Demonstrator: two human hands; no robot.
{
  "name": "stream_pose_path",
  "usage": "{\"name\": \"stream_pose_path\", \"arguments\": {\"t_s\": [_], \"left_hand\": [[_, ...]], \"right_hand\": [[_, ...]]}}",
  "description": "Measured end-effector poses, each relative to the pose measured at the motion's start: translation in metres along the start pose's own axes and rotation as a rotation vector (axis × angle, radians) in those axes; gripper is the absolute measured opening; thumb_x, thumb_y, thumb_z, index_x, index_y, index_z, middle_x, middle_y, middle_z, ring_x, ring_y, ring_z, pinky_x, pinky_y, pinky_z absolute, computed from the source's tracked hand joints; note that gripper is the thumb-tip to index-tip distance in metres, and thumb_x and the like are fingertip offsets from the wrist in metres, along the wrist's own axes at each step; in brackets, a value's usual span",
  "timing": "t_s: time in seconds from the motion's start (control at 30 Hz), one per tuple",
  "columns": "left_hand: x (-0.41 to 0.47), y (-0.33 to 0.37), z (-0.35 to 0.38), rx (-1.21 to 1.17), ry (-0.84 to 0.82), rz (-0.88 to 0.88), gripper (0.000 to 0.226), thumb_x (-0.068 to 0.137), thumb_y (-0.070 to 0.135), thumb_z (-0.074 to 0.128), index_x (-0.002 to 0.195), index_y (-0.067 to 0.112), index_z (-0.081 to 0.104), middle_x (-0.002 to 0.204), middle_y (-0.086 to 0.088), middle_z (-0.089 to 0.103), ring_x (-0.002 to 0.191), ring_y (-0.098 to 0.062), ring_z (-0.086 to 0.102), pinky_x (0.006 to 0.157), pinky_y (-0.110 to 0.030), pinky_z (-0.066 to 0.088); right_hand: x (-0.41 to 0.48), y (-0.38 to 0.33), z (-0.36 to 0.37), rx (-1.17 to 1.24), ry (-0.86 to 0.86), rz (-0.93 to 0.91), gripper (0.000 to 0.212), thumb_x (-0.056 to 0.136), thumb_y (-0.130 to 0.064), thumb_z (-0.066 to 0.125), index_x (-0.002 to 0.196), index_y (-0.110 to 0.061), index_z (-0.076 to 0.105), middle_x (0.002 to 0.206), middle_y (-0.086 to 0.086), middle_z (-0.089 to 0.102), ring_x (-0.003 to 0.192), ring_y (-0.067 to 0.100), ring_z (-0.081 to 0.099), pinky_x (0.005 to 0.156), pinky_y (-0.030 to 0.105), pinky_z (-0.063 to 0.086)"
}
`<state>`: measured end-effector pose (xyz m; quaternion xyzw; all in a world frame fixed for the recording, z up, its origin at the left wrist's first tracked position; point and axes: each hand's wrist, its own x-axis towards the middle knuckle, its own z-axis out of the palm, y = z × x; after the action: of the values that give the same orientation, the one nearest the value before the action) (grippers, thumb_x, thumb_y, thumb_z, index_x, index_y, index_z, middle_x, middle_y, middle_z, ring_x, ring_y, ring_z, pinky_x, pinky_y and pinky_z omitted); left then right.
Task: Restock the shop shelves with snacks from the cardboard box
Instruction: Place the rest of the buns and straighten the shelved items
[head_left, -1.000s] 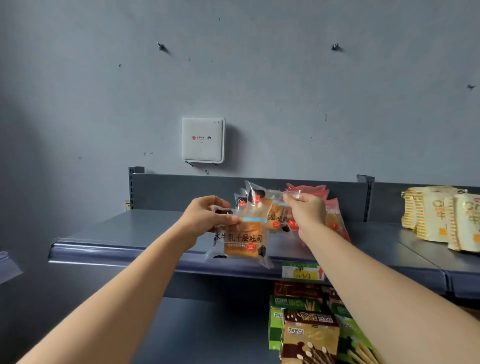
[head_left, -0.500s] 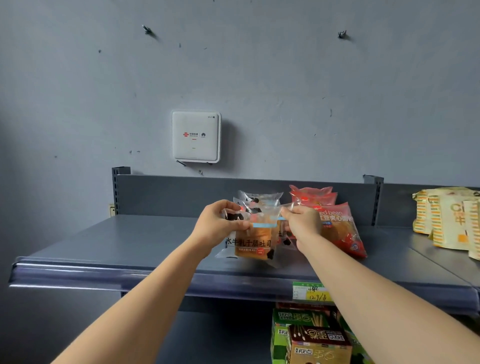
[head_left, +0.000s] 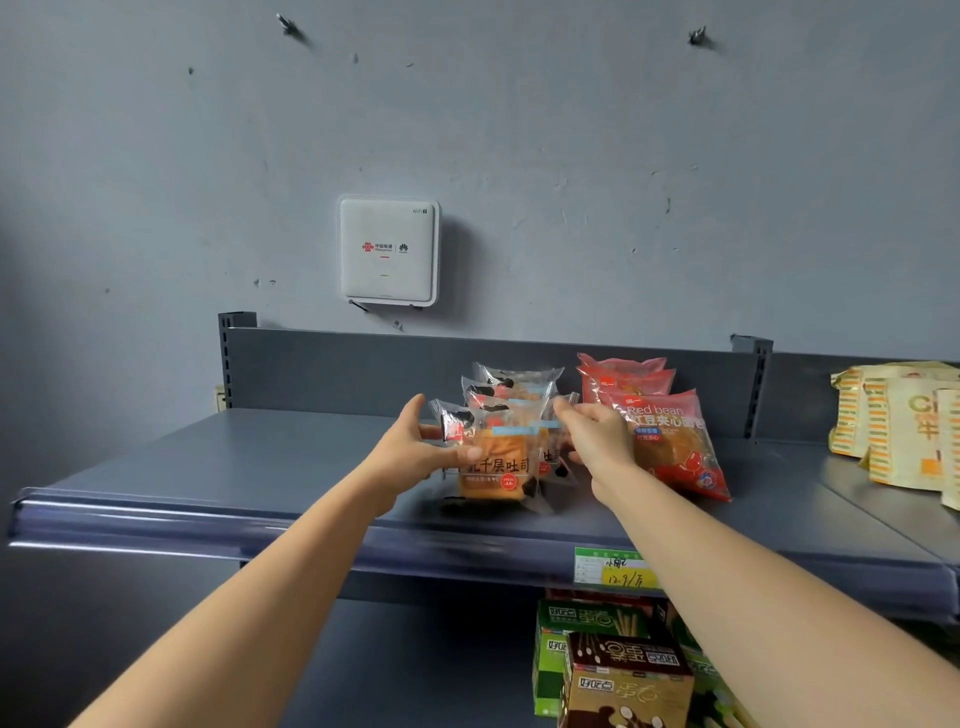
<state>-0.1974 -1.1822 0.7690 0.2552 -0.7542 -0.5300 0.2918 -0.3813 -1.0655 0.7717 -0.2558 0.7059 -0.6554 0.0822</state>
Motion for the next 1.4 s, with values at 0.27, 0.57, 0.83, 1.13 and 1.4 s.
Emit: {"name": "stream_pose_path", "arguments": {"t_s": [0.27,0.57,0.83,1.13,1.4], "left_hand": [[0.003,-0.007,0.005,-0.026,-0.236,-0.067,0.071,0.067,0.005,0.084,0.129,0.011,0.051,0.116,-0.006,0.069,0.108,-0.021,0.066,0.095,-0.033,0.052],[0.006,0.001,0.023,-0.005,-0.396,0.021,0.056,0.08,-0.005,0.071,0.128,0.019,0.054,0.118,-0.005,0.068,0.111,-0.02,0.064,0.101,-0.034,0.049],[0.035,0.007,0.016,-0.583,-0.085,-0.188,0.106,0.074,0.089,0.023,0.155,0.021,0.012,0.162,0.005,0.01,0.15,-0.013,0.004,0.121,-0.047,-0.001],[0.064,0.002,0.022,-0.607,-0.097,-0.282,0.112,0.065,0.095,0.015,0.121,0.011,0.062,0.127,-0.016,0.063,0.127,-0.032,0.053,0.116,-0.05,0.027],[0.085,-0.006,0.012,-0.528,0.047,-0.305,0.105,0.069,0.093,0.015,0.105,0.008,0.064,0.119,-0.016,0.065,0.13,-0.027,0.046,0.117,-0.05,0.018]], "right_hand": [[-0.017,-0.002,-0.001,-0.019,-0.442,0.086,0.125,0.047,-0.084,0.062,0.149,-0.019,0.031,0.154,0.005,0.034,0.143,0.027,0.028,0.113,0.046,0.023],[-0.011,0.01,0.0,0.018,-0.563,-0.007,0.123,0.041,-0.052,0.087,0.147,-0.023,0.032,0.129,0.005,0.058,0.123,0.018,0.05,0.096,0.027,0.036],[-0.015,-0.004,0.002,0.142,-0.355,0.051,0.083,0.084,-0.078,0.019,0.146,-0.026,0.038,0.156,0.0,0.032,0.145,0.021,0.024,0.119,0.043,0.013],[0.011,0.001,0.016,0.266,-0.368,0.23,0.111,0.065,-0.094,0.007,0.122,-0.018,0.064,0.141,0.008,0.053,0.138,0.025,0.038,0.119,0.053,0.012],[0.04,0.014,0.021,0.27,-0.159,0.151,0.057,0.101,-0.039,0.018,0.112,-0.012,0.067,0.137,0.011,0.056,0.132,0.024,0.046,0.115,0.044,0.027]]}}
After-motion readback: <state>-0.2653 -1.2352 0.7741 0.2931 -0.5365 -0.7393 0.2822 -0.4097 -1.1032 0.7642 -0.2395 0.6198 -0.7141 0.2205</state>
